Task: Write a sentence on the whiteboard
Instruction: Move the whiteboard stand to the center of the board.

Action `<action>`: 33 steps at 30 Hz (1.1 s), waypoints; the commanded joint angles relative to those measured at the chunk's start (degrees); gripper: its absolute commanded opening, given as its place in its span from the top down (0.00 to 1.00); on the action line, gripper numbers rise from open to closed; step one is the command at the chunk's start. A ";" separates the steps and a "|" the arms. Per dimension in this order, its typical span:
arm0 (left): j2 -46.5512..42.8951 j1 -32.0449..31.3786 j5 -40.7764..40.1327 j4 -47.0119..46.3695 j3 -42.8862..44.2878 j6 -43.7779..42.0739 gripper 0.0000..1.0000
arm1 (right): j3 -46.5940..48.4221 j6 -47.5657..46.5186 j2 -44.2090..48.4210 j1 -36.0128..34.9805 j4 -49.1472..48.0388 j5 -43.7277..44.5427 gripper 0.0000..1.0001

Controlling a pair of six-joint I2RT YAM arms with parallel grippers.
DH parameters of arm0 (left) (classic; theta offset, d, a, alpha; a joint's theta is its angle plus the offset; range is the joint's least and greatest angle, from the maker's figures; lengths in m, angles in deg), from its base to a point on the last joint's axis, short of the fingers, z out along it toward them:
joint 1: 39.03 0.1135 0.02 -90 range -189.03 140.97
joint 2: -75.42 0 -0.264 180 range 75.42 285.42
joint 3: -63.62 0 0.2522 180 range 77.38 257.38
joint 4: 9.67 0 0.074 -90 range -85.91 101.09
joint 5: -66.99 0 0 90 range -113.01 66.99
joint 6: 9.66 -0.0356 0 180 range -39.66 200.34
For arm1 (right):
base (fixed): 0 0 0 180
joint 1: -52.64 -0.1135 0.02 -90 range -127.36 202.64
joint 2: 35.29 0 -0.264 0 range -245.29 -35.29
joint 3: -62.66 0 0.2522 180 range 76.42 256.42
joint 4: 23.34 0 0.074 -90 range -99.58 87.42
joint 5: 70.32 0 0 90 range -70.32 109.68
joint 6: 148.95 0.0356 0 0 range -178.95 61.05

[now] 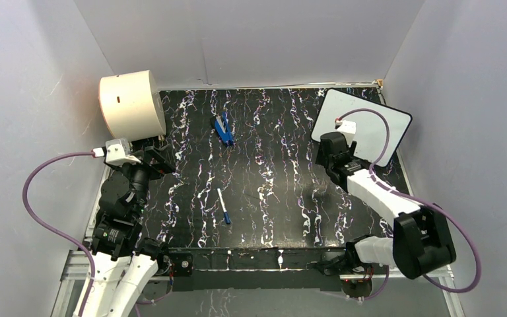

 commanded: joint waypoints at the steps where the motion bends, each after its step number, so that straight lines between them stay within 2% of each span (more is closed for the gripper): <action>1: 0.69 -0.38 0.86 -1.85 -0.70 -0.96 0.05 | 3.31 2.82 -3.40 -0.13 -10.48 6.05 0.35; 11: 1.97 -0.34 1.05 -1.75 -0.60 -1.28 0.05 | 8.35 6.60 -15.42 -0.18 -13.35 8.71 0.52; 22: 2.16 -0.38 1.86 -2.12 -0.76 -1.58 0.05 | 13.38 6.70 -25.80 -0.18 -15.41 9.09 0.55; 33: 2.73 -0.36 2.24 -2.26 -0.86 -1.72 0.05 | 15.72 6.28 -30.84 0.42 -15.46 12.14 0.58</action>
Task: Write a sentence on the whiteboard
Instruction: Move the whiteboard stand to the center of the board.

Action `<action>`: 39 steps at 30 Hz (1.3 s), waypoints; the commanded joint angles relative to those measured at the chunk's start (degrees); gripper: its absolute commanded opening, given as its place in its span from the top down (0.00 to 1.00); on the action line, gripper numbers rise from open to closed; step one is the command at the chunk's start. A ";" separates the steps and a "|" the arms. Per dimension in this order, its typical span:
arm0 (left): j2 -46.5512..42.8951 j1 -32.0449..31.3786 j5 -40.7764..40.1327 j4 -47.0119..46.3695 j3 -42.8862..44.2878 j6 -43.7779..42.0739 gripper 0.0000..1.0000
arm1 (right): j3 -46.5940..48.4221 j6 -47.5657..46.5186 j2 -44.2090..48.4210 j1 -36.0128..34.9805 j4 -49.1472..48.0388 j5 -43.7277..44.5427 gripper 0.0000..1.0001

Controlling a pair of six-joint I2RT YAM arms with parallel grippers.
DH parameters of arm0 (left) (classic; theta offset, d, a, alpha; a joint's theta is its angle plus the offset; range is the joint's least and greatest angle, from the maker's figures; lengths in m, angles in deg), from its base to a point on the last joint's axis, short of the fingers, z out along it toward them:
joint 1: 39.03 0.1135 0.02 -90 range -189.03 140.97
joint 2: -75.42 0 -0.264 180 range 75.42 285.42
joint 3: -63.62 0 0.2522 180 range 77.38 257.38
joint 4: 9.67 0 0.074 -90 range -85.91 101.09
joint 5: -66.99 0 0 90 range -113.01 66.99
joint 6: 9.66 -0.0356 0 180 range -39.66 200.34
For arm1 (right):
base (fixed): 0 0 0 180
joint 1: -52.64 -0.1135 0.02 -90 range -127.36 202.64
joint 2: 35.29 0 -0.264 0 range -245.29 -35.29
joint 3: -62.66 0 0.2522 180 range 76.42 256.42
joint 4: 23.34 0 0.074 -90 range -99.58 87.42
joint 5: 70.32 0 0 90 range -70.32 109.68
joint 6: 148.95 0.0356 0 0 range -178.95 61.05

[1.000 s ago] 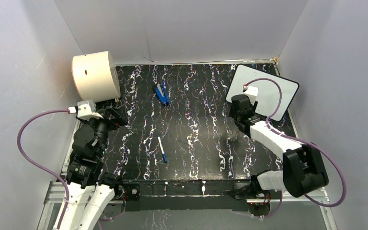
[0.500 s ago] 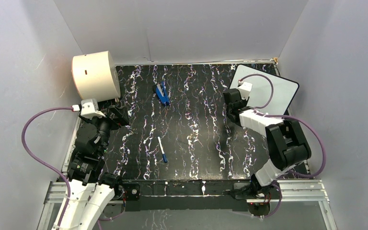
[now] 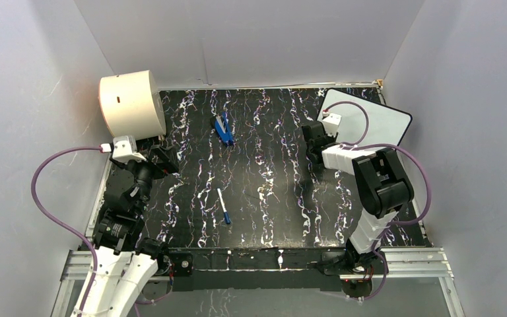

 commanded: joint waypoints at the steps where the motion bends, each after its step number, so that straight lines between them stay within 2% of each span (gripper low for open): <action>1: 0.43 -0.16 0.51 -2.22 -0.14 -0.88 0.05 | 2.65 0.05 -0.99 0.59 -3.19 2.73 0.58; 5: 0.73 -0.22 0.42 -2.18 -0.16 -0.89 0.05 | 3.28 -1.18 -2.11 1.47 -3.86 0.70 0.59; 11: 1.28 -0.16 1.04 -2.35 -0.15 -0.97 0.05 | 3.34 -2.84 -2.61 1.72 -4.96 -0.98 0.69; 13: 1.65 -0.19 1.15 -2.27 -0.05 -0.93 0.05 | 3.17 -3.55 -2.65 1.73 -5.18 -1.99 0.74; 16: 1.50 -0.17 1.30 -2.19 0.03 -1.04 0.05 | 2.28 -4.81 -2.20 1.71 -5.40 -3.74 0.88; 21: 1.31 -0.21 1.33 -2.16 0.12 -1.59 0.05 | -0.66 -5.73 0.28 1.50 -6.59 -12.07 1.00; 26: 1.14 -0.19 1.61 -2.18 0.13 -1.59 0.05 | -3.75 -8.22 2.63 -1.14 -7.41 -18.08 1.00; 39: 2.63 -0.18 1.76 -2.05 0.11 -1.68 0.05 | -10.02 -10.68 9.56 -14.48 -8.02 -24.75 1.00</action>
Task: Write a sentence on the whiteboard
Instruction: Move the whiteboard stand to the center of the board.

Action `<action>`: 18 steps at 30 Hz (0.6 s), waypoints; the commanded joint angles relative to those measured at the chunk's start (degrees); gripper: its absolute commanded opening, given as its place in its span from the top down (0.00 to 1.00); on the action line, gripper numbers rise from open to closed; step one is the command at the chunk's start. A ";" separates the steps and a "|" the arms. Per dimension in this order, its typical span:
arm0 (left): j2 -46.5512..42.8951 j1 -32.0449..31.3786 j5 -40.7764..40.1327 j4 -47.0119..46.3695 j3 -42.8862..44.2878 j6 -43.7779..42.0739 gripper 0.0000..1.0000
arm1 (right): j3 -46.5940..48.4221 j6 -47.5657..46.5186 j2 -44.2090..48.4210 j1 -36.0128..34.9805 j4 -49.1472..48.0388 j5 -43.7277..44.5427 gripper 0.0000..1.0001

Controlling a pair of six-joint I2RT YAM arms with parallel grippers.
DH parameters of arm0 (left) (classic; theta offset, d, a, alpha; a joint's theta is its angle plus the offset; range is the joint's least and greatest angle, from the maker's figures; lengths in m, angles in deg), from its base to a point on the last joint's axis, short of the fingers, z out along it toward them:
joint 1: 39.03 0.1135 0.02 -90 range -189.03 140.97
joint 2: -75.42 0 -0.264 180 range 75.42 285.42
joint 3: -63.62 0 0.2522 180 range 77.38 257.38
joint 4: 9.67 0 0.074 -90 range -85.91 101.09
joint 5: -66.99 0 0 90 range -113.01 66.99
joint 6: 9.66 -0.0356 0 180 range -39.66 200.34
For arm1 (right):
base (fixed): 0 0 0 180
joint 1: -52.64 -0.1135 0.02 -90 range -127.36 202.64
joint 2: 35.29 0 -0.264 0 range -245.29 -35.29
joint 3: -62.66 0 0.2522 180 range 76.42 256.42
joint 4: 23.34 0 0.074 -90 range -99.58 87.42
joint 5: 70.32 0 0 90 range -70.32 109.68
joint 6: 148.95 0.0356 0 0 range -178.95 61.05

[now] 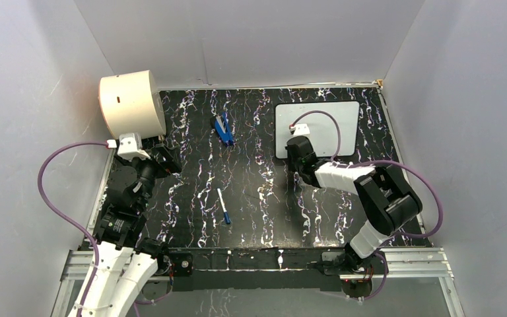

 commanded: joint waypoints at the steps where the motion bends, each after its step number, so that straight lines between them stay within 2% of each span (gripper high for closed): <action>1: 0.56 -0.16 -0.29 -1.98 0.04 -0.57 0.05 | -1.47 0.52 2.89 -4.59 -1.22 -6.31 1.00; 12: 1.54 -0.16 -1.70 -2.01 -0.33 1.11 0.05 | -2.88 1.70 4.07 -13.24 -1.25 -4.17 1.00; 18: 3.24 -0.18 2.74 -1.20 0.46 1.45 0.04 | -2.68 1.97 3.74 -16.52 -2.24 -2.92 1.00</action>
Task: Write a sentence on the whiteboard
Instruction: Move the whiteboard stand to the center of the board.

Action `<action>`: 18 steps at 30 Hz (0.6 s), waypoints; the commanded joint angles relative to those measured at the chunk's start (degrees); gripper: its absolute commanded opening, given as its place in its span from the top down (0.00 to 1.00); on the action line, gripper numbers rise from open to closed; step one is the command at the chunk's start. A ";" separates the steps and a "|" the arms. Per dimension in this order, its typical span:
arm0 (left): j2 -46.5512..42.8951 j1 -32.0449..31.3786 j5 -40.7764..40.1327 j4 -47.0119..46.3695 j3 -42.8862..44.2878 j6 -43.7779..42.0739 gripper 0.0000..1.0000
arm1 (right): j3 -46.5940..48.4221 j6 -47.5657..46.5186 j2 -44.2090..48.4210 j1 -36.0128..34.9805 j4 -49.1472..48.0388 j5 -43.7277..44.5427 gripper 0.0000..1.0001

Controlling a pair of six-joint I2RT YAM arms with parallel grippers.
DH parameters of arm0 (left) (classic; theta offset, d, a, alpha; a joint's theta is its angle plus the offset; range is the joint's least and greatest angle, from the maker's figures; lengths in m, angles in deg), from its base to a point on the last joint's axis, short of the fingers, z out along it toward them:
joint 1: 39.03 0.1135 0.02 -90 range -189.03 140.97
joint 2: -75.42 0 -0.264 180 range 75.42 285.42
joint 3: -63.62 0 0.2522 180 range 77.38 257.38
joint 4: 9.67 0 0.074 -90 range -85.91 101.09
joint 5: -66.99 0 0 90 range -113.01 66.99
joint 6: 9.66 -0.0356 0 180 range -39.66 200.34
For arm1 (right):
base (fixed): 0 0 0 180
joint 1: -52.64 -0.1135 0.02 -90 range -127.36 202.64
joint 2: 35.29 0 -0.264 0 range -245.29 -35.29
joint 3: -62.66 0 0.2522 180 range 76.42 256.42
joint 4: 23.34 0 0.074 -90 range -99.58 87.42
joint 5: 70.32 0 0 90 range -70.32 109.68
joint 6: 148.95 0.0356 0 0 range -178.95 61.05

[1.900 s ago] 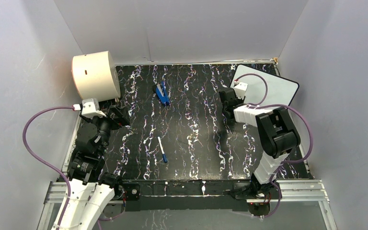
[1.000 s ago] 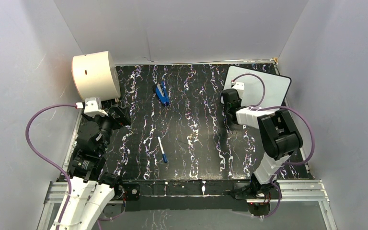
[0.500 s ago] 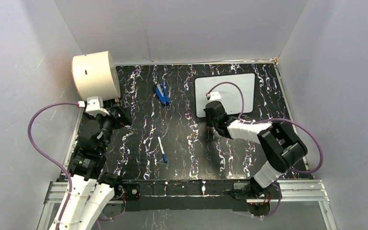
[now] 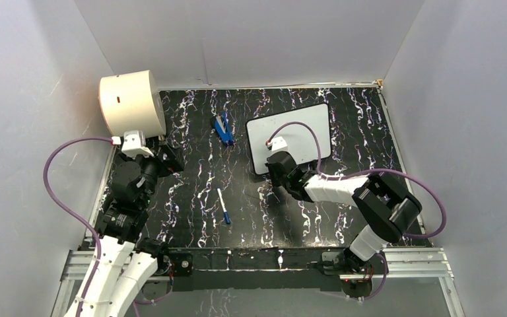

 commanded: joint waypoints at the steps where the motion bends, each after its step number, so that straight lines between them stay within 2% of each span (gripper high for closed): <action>1: 1.01 -0.19 2.90 -1.12 0.49 1.07 0.04 | -0.32 2.62 1.13 -2.76 -2.07 -1.75 1.00; 6: 3.21 -0.19 10.36 -0.76 1.44 1.44 0.04 | -0.33 3.00 1.84 -4.52 -2.07 -0.32 1.00; 11: 4.69 -0.24 11.09 2.33 2.12 4.56 0.05 | -0.63 3.47 1.57 -4.96 -3.10 0.60 0.99; 18: 10.39 -0.20 17.99 11.05 4.37 8.89 0.05 | -1.22 3.59 3.12 -6.43 -3.70 1.80 0.84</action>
